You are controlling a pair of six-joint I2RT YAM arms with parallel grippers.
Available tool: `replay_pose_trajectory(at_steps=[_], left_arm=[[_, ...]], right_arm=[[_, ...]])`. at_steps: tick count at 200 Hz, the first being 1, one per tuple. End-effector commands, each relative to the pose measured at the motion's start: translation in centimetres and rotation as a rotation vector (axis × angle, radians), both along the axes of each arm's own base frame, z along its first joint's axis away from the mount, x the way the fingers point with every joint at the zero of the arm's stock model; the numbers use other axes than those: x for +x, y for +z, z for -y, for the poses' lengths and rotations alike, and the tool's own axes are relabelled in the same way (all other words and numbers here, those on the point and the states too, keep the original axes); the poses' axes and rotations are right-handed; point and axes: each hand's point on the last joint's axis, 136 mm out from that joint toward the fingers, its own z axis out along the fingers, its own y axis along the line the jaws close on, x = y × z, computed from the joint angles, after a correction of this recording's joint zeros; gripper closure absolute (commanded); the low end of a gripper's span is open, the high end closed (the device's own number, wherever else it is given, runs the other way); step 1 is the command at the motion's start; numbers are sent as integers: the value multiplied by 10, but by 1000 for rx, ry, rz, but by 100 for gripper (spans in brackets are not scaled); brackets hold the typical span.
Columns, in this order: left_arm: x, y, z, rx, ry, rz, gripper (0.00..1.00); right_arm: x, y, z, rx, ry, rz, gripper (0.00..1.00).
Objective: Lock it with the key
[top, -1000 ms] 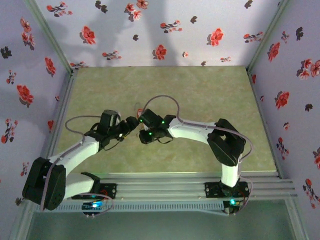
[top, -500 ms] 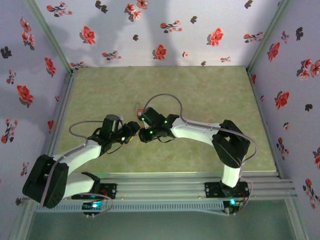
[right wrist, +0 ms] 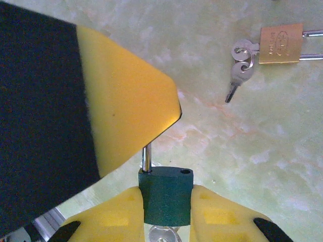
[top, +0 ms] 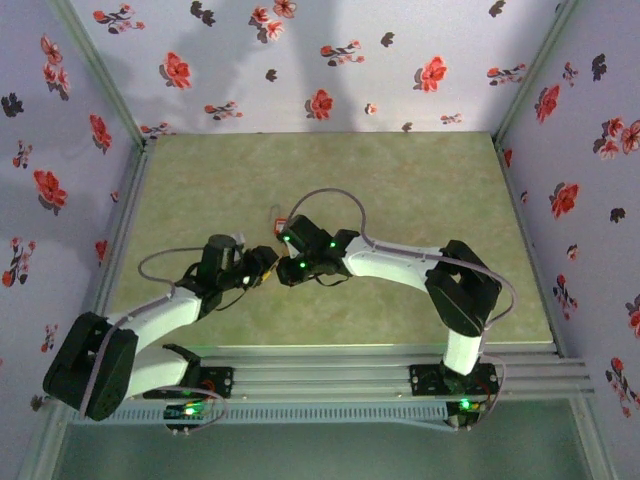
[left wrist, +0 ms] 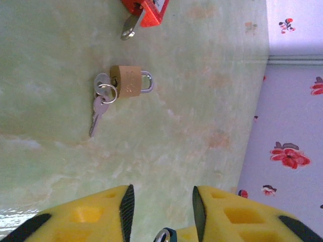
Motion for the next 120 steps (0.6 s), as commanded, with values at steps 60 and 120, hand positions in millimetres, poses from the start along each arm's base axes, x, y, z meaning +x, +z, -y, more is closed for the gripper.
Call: replay_pose_trajectory(at_steps=[60,120], left_arm=[[-2,8,4,-32,-15,26,73],[-2,6,4,-26,-18,23,82]], right_arm=[[0,13,0,50,-11,4,80],[1,14,1,51,-14,6,80]])
